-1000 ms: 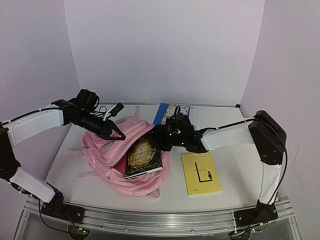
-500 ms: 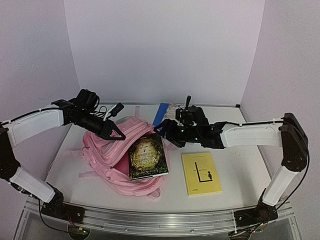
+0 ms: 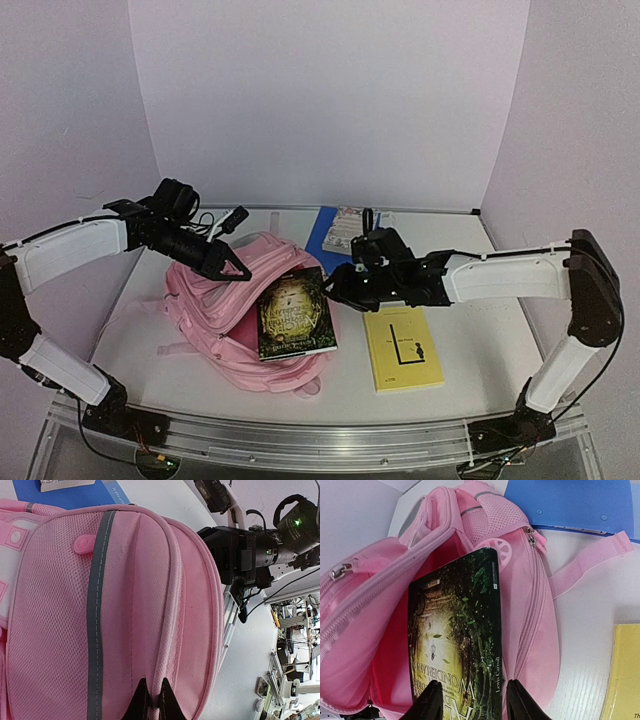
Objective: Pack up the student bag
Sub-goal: Place the book in the student bag.
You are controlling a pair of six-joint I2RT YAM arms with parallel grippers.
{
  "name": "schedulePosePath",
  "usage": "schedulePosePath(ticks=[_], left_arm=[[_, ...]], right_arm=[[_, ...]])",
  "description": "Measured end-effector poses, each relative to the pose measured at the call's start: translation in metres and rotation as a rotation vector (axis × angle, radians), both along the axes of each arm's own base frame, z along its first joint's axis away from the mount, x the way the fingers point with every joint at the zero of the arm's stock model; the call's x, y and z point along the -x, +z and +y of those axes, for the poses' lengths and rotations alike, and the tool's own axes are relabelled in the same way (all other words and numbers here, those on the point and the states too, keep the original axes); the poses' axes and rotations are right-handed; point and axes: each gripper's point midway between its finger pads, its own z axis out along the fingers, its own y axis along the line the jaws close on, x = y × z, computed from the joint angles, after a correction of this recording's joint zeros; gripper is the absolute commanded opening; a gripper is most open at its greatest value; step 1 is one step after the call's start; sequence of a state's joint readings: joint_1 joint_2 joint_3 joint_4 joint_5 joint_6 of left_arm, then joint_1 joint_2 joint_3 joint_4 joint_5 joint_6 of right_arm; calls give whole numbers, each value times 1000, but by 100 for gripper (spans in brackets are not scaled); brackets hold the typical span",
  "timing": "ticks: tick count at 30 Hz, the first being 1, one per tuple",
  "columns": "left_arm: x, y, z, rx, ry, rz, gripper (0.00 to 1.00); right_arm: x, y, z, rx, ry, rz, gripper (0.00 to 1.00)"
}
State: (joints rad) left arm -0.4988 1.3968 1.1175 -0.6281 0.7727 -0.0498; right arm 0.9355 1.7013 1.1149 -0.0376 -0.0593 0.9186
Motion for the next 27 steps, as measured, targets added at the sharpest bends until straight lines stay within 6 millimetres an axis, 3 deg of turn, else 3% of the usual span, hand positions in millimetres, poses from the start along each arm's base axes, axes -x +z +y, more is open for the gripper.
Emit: schedulePosePath(ticks=[12,20,27], left_arm=[[0,0,0,-1,1,0,0],[0,0,0,-1,1,1,0],[-1,-1,1,-6,5,1,0]], right_arm=[[17,-28,12,66,58,39,35],[19,-28,14,81,69,34,28],[5,-20,48,40,122,-16,27]])
